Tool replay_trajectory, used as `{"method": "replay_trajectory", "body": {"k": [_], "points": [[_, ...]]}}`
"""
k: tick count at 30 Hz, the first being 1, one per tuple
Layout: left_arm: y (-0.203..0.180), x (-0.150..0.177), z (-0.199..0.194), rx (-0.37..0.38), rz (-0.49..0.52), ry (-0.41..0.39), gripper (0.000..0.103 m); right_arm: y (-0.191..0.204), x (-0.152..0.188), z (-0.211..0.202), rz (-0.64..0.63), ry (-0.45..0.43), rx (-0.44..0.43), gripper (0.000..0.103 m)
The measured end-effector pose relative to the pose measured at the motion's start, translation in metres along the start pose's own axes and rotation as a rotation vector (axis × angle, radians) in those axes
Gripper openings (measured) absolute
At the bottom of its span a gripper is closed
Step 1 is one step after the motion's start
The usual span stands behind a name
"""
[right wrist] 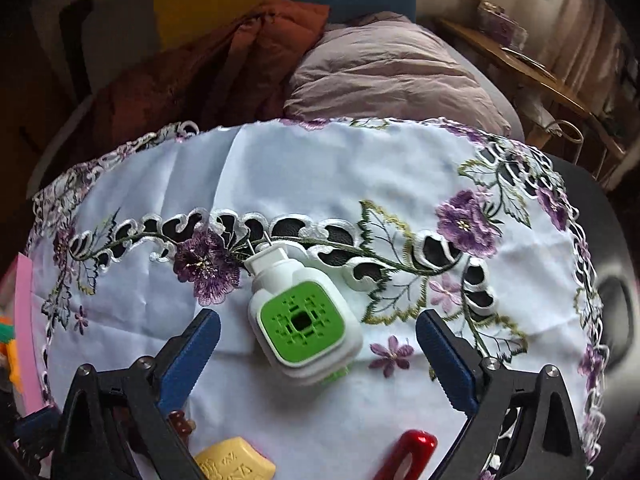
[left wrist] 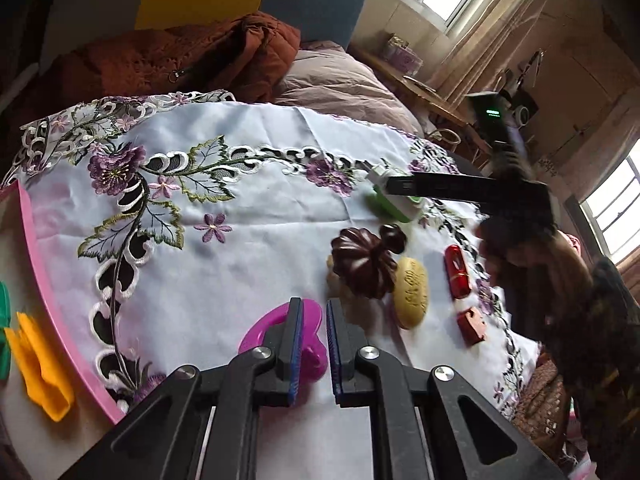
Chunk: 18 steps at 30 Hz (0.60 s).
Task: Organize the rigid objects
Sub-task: 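Lift the pink cup with the left tool while the right tool holds the white box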
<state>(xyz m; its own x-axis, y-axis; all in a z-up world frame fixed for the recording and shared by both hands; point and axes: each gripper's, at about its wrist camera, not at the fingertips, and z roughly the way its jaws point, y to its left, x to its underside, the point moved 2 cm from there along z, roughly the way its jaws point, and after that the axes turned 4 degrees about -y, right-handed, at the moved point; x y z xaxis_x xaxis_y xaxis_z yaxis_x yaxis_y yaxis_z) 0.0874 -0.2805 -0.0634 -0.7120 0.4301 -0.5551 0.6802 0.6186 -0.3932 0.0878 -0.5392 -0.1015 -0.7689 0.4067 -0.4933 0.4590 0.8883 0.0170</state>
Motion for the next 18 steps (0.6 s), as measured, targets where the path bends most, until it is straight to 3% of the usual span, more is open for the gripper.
{"method": "replay_trajectory", "body": {"k": [2,3,6,10,18], "points": [[-0.002,0.004,-0.005,0.011,-0.001,0.004,0.010,0.008,0.003,0.016,-0.051,0.065,0.013,0.059],[-0.003,0.007,-0.007,0.018,-0.001,0.007,0.010,0.011,0.007,0.022,-0.065,0.098,0.036,0.054],[-0.006,0.014,-0.012,0.039,0.001,0.011,0.010,0.011,0.017,0.018,-0.075,0.093,0.033,0.054],[-0.010,0.022,-0.020,0.074,-0.004,0.006,0.010,-0.009,0.030,-0.003,-0.020,0.048,0.093,0.053],[-0.018,0.043,-0.034,0.056,0.021,-0.014,0.010,-0.017,0.055,-0.070,0.076,-0.088,0.038,0.053]]}}
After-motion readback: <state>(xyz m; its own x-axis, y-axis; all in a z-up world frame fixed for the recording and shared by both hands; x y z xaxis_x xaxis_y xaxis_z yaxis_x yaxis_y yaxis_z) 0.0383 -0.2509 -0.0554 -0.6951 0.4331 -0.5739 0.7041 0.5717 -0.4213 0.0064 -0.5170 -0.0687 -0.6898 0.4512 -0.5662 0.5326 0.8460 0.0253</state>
